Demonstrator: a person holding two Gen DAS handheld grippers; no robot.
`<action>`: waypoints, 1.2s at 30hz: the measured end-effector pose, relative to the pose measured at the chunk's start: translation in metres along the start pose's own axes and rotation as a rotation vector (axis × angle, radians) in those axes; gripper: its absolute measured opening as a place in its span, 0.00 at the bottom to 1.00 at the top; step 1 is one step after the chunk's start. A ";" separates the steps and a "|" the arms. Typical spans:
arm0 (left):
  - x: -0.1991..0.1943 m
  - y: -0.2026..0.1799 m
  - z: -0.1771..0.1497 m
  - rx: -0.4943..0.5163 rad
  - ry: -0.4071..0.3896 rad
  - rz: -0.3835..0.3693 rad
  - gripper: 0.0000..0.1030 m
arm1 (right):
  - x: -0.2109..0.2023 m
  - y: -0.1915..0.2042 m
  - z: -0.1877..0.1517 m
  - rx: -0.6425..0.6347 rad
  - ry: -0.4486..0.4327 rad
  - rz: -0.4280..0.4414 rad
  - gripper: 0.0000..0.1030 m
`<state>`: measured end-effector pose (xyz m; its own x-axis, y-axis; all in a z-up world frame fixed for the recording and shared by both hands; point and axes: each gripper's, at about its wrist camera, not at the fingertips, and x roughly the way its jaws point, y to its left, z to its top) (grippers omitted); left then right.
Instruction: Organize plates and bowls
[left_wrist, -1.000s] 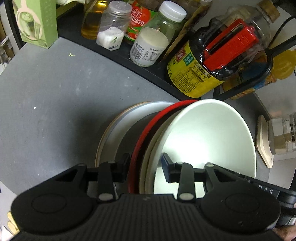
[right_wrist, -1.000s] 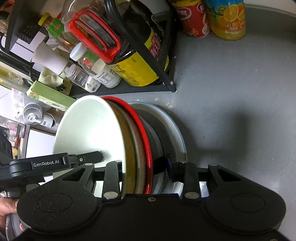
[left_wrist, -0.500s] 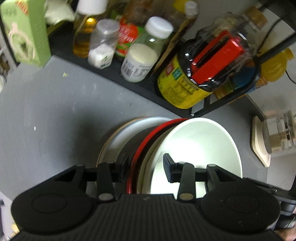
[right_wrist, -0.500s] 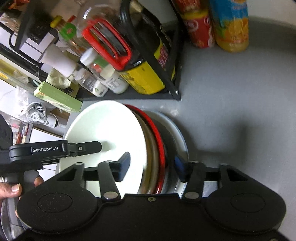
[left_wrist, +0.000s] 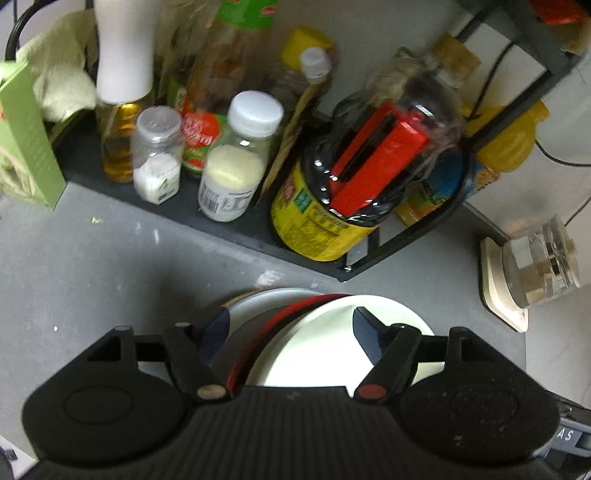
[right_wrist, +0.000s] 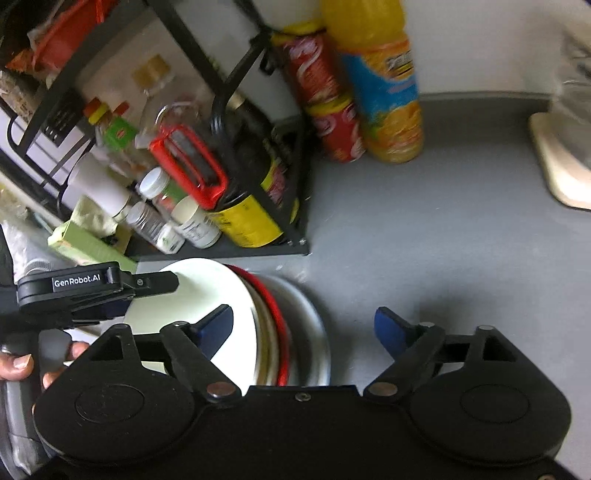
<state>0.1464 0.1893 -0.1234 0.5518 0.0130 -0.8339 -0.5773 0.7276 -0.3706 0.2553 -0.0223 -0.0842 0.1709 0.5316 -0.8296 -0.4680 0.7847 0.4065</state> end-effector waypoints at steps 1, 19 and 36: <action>-0.004 -0.002 -0.001 0.007 -0.007 -0.006 0.70 | -0.004 0.000 -0.002 -0.002 -0.009 -0.012 0.82; -0.086 -0.011 -0.066 0.182 -0.119 -0.006 1.00 | -0.101 0.012 -0.095 0.053 -0.223 -0.164 1.00; -0.144 -0.005 -0.132 0.306 -0.160 -0.106 1.00 | -0.169 0.046 -0.172 0.102 -0.330 -0.208 1.00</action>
<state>-0.0093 0.0931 -0.0552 0.7002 0.0157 -0.7138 -0.3181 0.9019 -0.2922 0.0557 -0.1311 0.0085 0.5295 0.4191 -0.7376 -0.3086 0.9050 0.2928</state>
